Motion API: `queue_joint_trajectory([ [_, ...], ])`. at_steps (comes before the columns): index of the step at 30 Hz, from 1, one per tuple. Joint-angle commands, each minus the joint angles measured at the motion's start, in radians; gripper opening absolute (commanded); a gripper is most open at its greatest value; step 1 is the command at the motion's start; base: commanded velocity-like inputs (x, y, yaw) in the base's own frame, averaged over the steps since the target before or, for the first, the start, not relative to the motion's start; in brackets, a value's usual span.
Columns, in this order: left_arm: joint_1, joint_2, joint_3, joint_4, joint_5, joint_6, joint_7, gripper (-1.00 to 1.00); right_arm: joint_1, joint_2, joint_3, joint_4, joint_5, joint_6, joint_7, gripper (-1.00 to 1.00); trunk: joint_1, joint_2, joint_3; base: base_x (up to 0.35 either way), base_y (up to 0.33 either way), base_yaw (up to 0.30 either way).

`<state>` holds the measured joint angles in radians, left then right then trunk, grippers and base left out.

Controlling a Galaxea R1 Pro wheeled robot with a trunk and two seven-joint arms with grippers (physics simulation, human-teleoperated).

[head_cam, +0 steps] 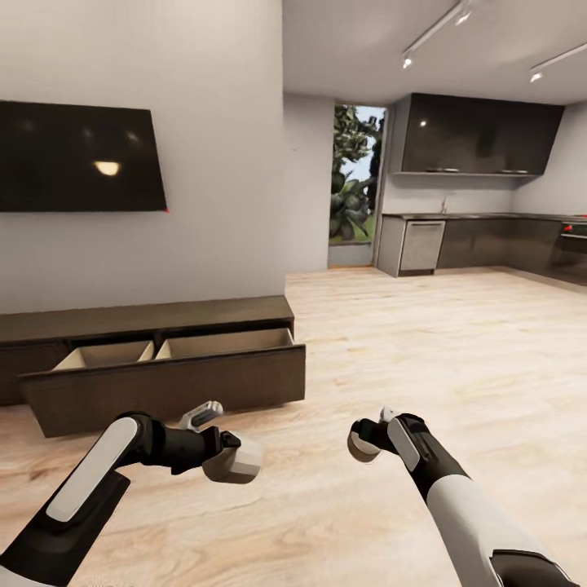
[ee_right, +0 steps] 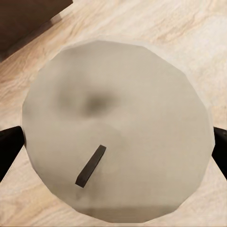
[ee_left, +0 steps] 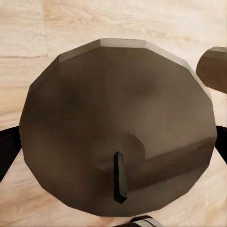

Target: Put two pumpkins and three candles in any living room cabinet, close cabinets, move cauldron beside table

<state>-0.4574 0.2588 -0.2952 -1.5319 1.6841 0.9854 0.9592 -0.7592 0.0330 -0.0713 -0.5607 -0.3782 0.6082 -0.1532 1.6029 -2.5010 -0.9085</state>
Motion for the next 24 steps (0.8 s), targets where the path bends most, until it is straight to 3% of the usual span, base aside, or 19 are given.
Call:
queue_joint_trajectory([
  [1,-0.001,0.000,-0.001,0.000,0.009,0.001,0.009,-1.00,0.000,0.001,-0.004,-0.002,-0.012,0.004,-0.008,-1.00,-0.001,0.000,0.003,0.000,0.000,0.287],
  [7,-0.001,0.000,-0.001,0.006,0.009,0.001,0.008,-1.00,0.000,0.001,-0.004,-0.005,-0.013,0.004,-0.007,-1.00,-0.007,0.008,0.025,0.000,0.000,0.209],
  [24,-0.001,0.000,-0.001,0.007,0.009,0.001,0.007,-1.00,0.000,0.001,-0.002,-0.007,-0.002,0.006,-0.009,-1.00,-0.072,0.127,0.079,0.000,0.000,0.007],
])
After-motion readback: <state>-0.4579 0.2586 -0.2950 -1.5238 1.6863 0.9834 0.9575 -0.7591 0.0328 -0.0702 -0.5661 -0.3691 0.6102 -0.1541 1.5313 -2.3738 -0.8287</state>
